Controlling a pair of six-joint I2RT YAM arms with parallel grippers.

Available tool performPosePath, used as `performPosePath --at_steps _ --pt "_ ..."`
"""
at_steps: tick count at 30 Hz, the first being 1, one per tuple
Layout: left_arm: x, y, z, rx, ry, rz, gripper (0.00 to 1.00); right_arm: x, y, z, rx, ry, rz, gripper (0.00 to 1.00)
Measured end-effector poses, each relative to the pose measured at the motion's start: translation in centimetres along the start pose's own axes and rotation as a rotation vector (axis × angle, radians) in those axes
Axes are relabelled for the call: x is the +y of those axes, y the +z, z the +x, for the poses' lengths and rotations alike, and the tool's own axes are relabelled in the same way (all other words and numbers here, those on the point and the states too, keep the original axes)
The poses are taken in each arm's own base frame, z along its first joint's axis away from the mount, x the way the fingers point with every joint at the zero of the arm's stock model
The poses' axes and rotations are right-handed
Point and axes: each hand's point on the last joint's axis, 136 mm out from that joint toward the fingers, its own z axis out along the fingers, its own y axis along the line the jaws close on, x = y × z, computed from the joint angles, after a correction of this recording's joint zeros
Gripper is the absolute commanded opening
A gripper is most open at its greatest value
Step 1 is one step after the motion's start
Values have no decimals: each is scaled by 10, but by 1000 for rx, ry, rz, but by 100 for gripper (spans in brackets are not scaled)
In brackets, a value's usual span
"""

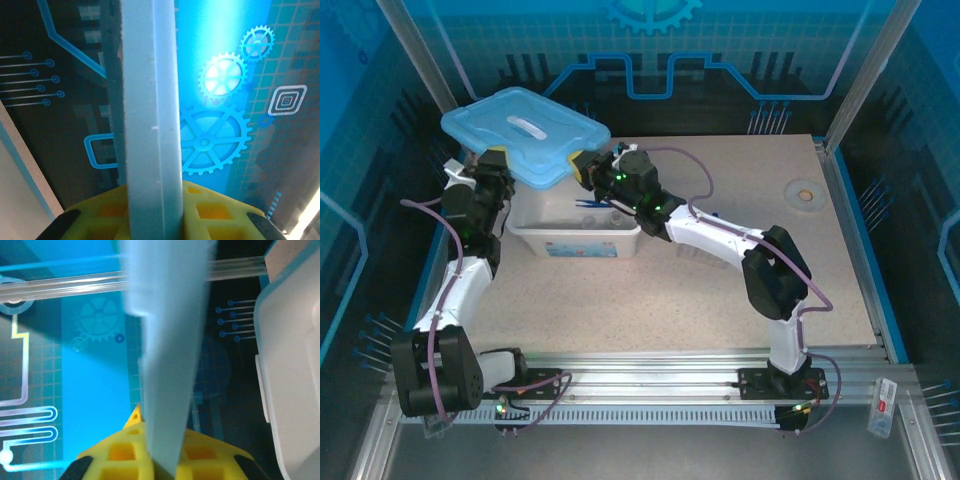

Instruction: Organize the chemistry lab equipment

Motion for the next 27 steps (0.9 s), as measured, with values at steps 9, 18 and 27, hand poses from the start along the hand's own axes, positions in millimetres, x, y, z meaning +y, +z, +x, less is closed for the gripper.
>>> performPosePath --at_steps 9,18,27 --pt "16 -4 12 56 17 -65 41 12 -5 -10 -18 -144 2 0" --pt "25 -17 33 163 95 -128 68 37 -21 -39 -46 -274 -11 0" --pt "39 -37 34 205 217 -268 71 41 -33 -78 -4 -297 11 0"
